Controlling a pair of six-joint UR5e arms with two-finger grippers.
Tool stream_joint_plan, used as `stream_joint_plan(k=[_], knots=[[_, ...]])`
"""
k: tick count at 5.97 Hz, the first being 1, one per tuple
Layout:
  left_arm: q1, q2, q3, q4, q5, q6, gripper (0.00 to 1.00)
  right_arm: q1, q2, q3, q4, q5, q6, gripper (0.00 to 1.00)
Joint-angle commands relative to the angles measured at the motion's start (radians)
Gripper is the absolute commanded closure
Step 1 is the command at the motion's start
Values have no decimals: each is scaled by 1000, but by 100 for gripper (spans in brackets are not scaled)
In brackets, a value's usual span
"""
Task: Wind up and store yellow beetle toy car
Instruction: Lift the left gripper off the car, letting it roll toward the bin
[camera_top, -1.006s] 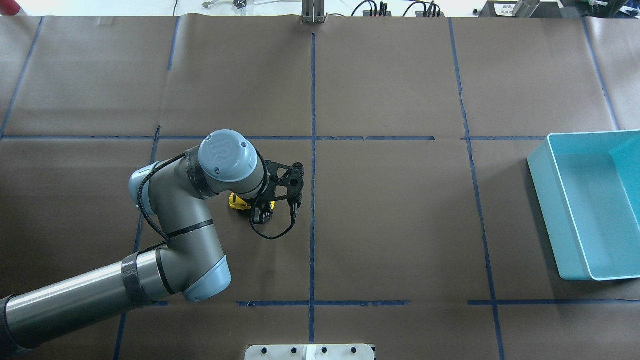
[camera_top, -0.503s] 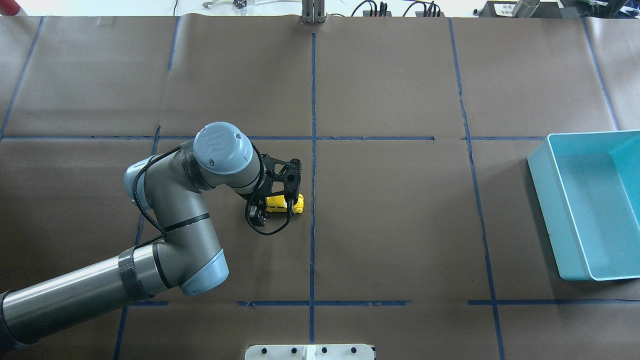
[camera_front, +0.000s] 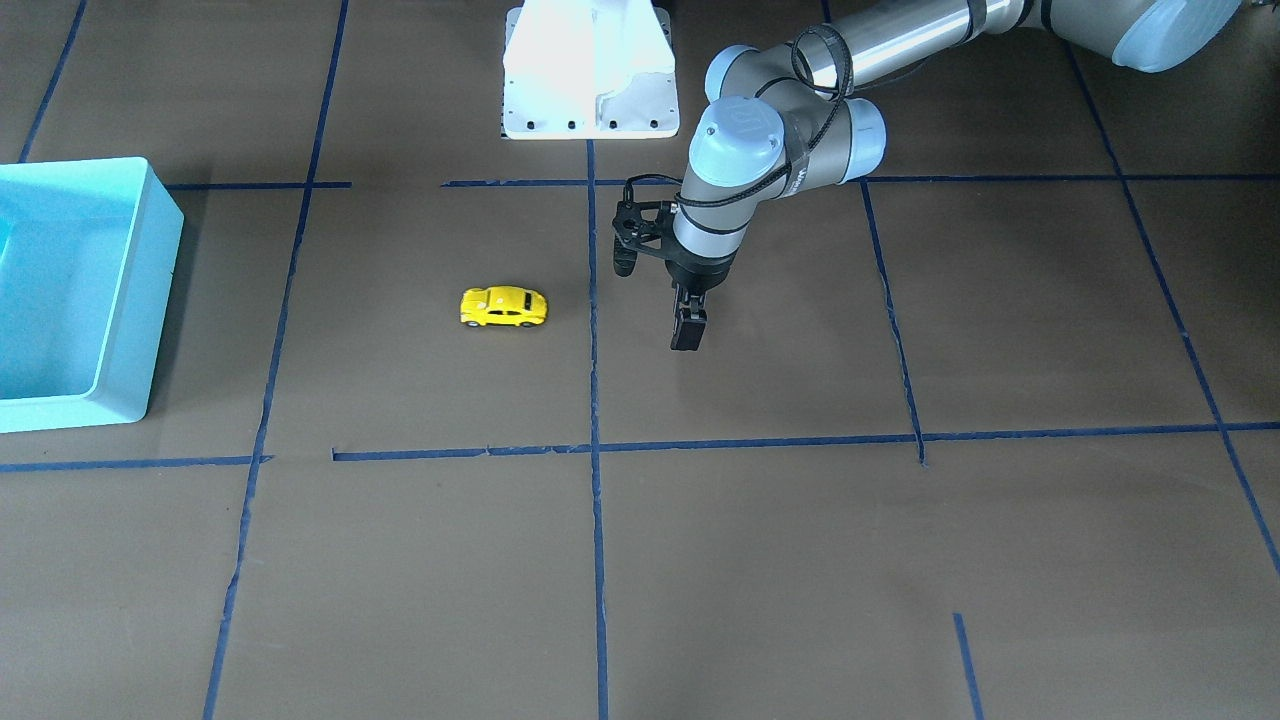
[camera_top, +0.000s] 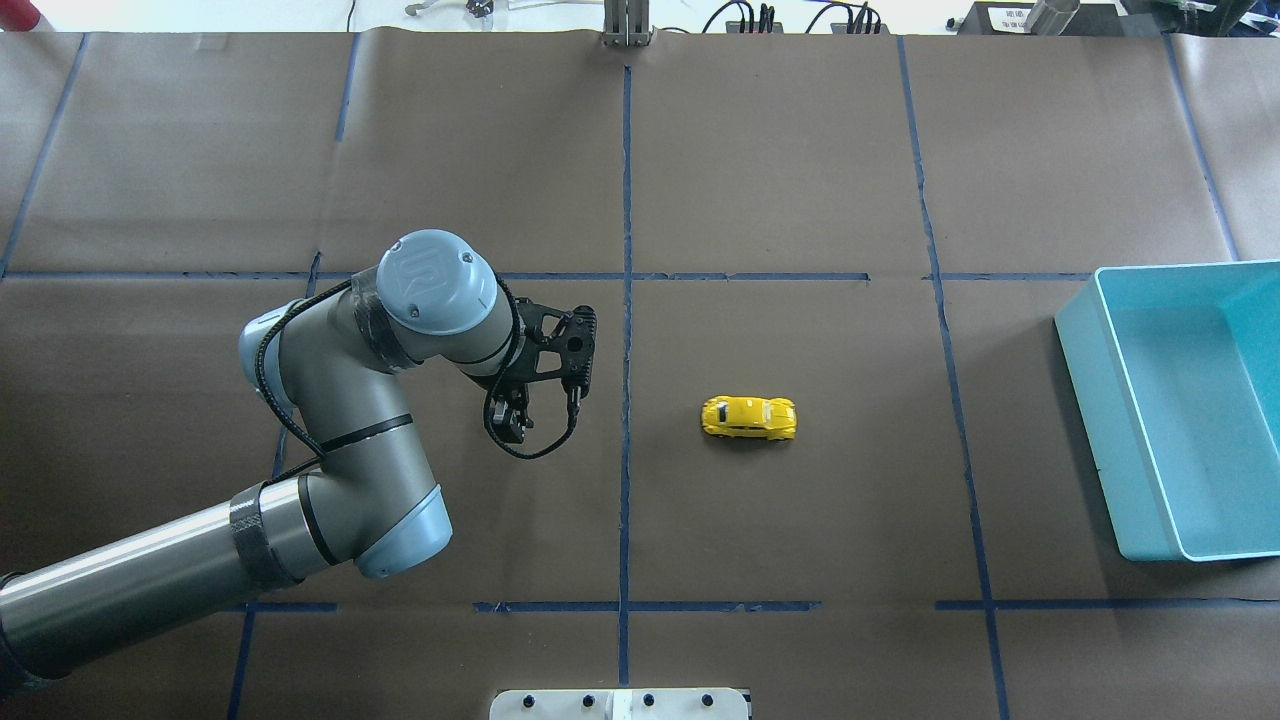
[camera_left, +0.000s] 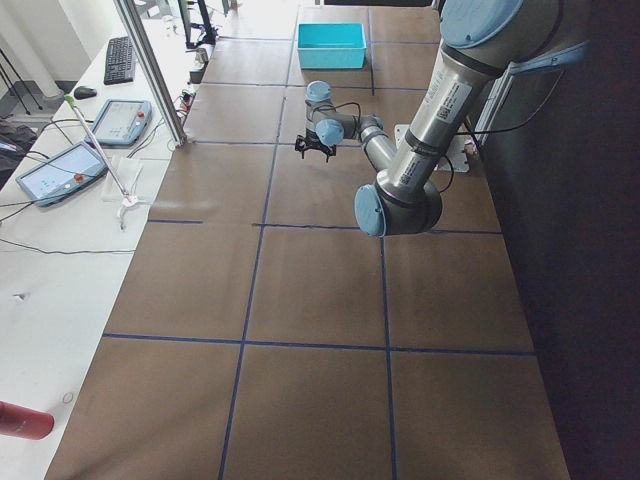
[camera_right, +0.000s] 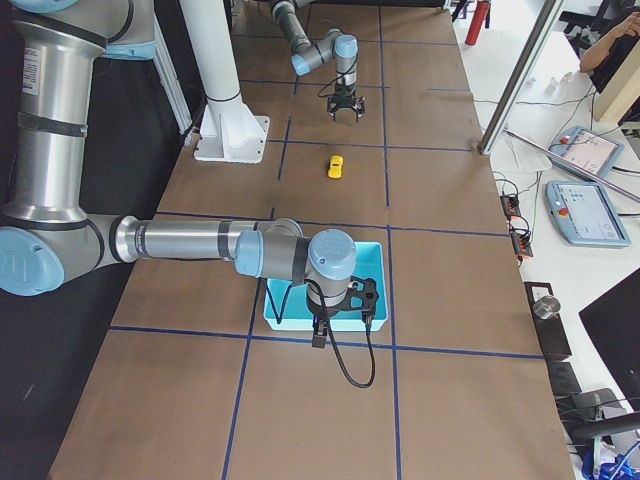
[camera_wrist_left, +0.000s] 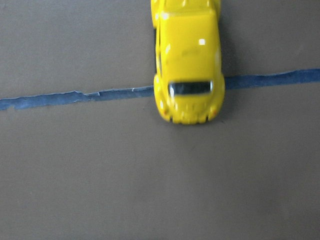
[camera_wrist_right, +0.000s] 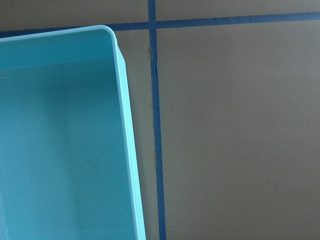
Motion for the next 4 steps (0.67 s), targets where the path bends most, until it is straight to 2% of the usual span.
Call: stream_joint_plan(k=[1,3,4], knots=[[-27,21,-29,4,-9,1,0,-1,0,2,0,0,0,0],[-81,26,-84,32,-14,1,0,-1,3,6,3,0,-2,0],[-130,96,-177,106,-22,-11,0,-1,3,9,3,0,-2,0]])
